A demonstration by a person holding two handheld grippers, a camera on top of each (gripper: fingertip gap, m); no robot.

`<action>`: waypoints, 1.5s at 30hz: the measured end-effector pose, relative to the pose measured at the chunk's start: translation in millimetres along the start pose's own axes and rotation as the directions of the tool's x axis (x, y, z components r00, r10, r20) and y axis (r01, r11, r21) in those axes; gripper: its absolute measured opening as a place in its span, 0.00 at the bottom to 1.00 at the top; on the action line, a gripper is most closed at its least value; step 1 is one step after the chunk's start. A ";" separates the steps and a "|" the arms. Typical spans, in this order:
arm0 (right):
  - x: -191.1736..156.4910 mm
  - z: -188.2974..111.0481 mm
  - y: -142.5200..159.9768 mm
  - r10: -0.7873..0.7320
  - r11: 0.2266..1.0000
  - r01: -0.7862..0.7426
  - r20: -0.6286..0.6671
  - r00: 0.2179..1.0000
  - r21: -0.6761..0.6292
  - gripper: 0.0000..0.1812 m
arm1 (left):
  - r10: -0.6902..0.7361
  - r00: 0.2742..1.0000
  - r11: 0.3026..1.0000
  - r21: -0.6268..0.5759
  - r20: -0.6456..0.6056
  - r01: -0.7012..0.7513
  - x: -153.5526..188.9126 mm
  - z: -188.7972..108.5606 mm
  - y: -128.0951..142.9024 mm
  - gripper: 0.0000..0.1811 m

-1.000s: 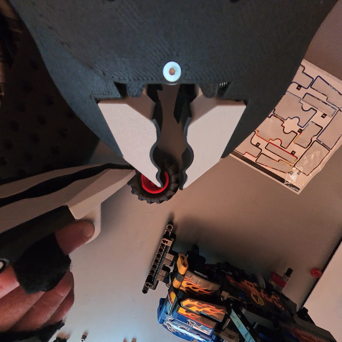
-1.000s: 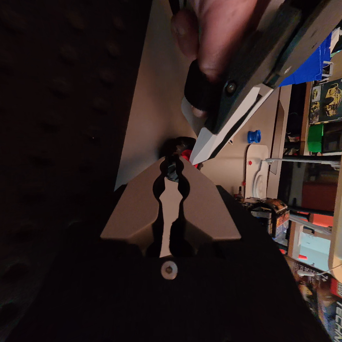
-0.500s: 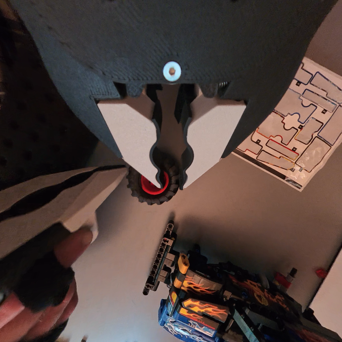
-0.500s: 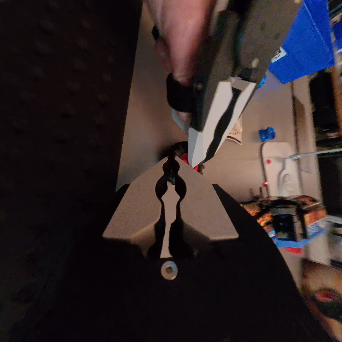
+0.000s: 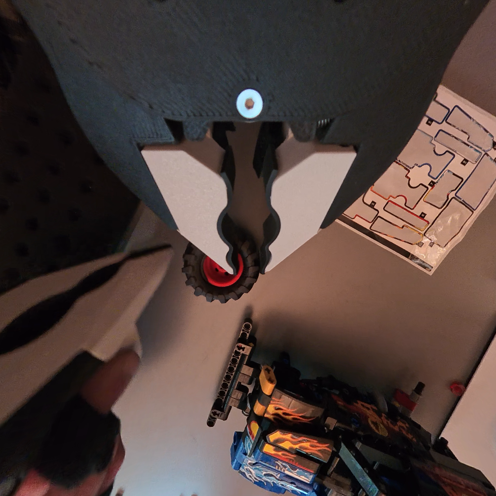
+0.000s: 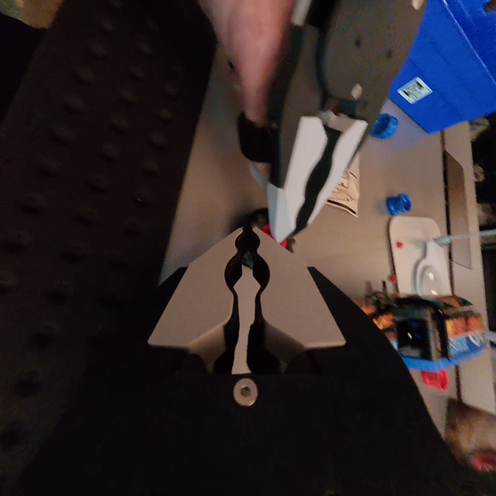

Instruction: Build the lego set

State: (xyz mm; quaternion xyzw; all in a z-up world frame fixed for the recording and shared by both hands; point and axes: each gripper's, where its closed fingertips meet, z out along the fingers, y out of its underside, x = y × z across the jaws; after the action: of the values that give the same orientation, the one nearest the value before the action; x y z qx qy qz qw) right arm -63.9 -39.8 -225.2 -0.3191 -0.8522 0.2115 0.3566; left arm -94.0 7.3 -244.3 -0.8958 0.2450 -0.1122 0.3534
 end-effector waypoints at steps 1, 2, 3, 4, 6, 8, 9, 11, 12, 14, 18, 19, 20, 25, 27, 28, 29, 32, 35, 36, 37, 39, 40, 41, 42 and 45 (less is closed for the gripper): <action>8.0 -1.1 5.5 0.005 1.000 -0.006 -0.033 0.999 -0.020 0.02 | 0.007 1.000 1.000 -0.006 0.002 -0.007 0.1 -0.2 0.2 0.08; 12.5 -1.4 10.9 0.006 0.999 -0.008 -0.050 0.999 -0.041 0.05 | 0.015 1.000 1.000 -0.010 0.004 -0.015 0.6 -0.3 0.3 0.08; 11.6 -0.3 13.6 0.014 0.999 -0.015 -0.033 0.999 -0.049 0.03 | 0.022 1.000 1.000 -0.013 0.006 -0.022 0.9 -0.5 0.2 0.08; 8.0 2.1 15.1 0.030 0.998 -0.030 -0.002 1.000 -0.056 0.07 | 0.025 1.000 1.000 -0.015 0.006 -0.025 0.8 -0.4 0.2 0.08; 3.3 8.7 21.5 0.026 0.995 -0.024 0.015 1.000 -0.096 0.08 | 0.026 1.000 1.000 -0.016 0.007 -0.026 0.1 -0.5 0.3 0.08; 1.2 10.2 21.2 0.029 0.995 -0.027 0.013 1.000 -0.094 0.08 | 0.033 0.999 0.999 -0.013 0.019 -0.032 0.5 -0.6 0.0 0.08; 0.4 10.4 21.1 0.016 0.995 -0.015 0.007 1.000 -0.097 0.07 | 0.034 0.999 0.999 -0.012 0.022 -0.033 0.6 -0.6 -0.2 0.08; -1.4 10.8 20.1 -0.064 0.992 0.061 -0.028 0.998 -0.114 0.07 | 0.022 1.000 1.000 -0.007 0.022 -0.022 1.7 -0.2 -1.1 0.08; -2.2 11.0 19.7 -0.093 0.989 0.087 -0.044 0.995 -0.123 0.06 | 0.013 1.000 1.000 -0.004 0.021 -0.013 1.8 0.2 -1.4 0.08; -3.6 11.3 19.0 -0.121 0.986 0.113 -0.062 0.991 -0.126 0.06 | -0.013 1.000 1.000 0.004 0.006 0.013 1.9 1.1 -1.4 0.08; -6.9 12.6 18.5 -0.209 0.969 0.191 -0.108 0.972 -0.158 0.06 | -0.035 0.999 0.999 0.005 -0.007 0.035 2.4 2.2 -2.0 0.08; -7.6 13.2 18.5 -0.228 0.964 0.208 -0.116 0.967 -0.167 0.05 | -0.042 0.999 0.999 0.002 -0.013 0.042 2.3 2.1 -2.0 0.08; -7.9 13.7 18.3 -0.243 0.959 0.220 -0.122 0.962 -0.176 0.05 | -0.048 0.999 0.999 0.001 -0.018 0.048 2.6 2.4 -2.2 0.08; -6.8 16.3 18.5 -0.308 0.932 0.270 -0.138 0.941 -0.241 0.06 | -0.074 0.997 0.997 0.006 -0.014 0.074 3.1 3.9 -3.4 0.08; -5.1 17.1 18.8 -0.219 0.953 0.188 -0.111 0.969 -0.239 0.06 | -0.076 0.997 0.997 0.011 -0.002 0.076 2.7 4.7 -4.0 0.08; -4.3 17.5 18.5 -0.181 0.962 0.152 -0.115 0.977 -0.229 0.06 | -0.066 0.998 0.998 0.013 0.013 0.066 2.5 5.1 -4.4 0.08; -3.9 17.2 18.4 -0.165 0.969 0.136 -0.129 0.978 -0.207 0.06 | -0.065 0.998 0.998 0.016 0.022 0.065 2.6 5.5 -4.6 0.08; -6.9 13.7 18.0 -0.122 0.982 0.099 -0.138 0.983 -0.164 0.15 | -0.083 0.996 0.996 0.040 -0.013 0.083 3.7 2.7 -4.5 0.09; -5.8 3.6 16.4 0.009 0.995 -0.018 -0.098 0.995 -0.095 0.09 | -0.108 0.993 0.993 0.049 -0.045 0.110 6.7 -5.1 -0.9 0.14; -4.9 0.9 17.2 0.039 0.995 -0.046 -0.087 0.995 -0.087 0.09 | -0.113 0.993 0.992 0.049 -0.036 0.115 6.0 -9.5 0.6 0.16; -3.9 -0.9 19.0 0.053 0.994 -0.060 -0.079 0.996 -0.091 0.10 | -0.119 0.993 0.991 0.055 -0.019 0.119 3.4 -15.6 2.1 0.16; -3.2 -3.1 20.6 0.065 0.993 -0.070 -0.049 0.997 -0.096 0.08 | -0.143 0.990 0.987 0.075 -0.017 0.144 1.8 -26.7 3.5 0.14; -6.6 -3.3 21.4 0.077 0.992 -0.077 -0.010 0.997 -0.101 0.08 | -0.150 0.988 0.986 0.069 -0.031 0.152 4.0 -28.8 5.8 0.13; -8.5 -3.6 22.7 0.083 0.991 -0.081 0.016 0.996 -0.108 0.08 | -0.144 0.989 0.987 0.059 -0.037 0.146 5.8 -28.4 8.1 0.12; -8.2 -4.2 23.9 0.083 0.991 -0.080 0.026 0.996 -0.112 0.08 | -0.129 0.991 0.990 0.053 -0.038 0.131 7.7 -27.0 9.3 0.12; -9.7 -8.6 22.6 0.063 0.994 -0.058 0.062 0.996 -0.088 0.08 | -0.037 0.998 0.997 0.067 -0.047 0.040 18.0 -23.5 5.0 0.12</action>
State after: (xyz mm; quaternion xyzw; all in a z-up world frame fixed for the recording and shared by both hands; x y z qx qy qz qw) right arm -43.4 -29.3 -237.5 -0.3528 -0.8616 0.1955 0.3083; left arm -89.3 -18.7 -230.1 -0.8850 0.2317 -0.1478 0.3757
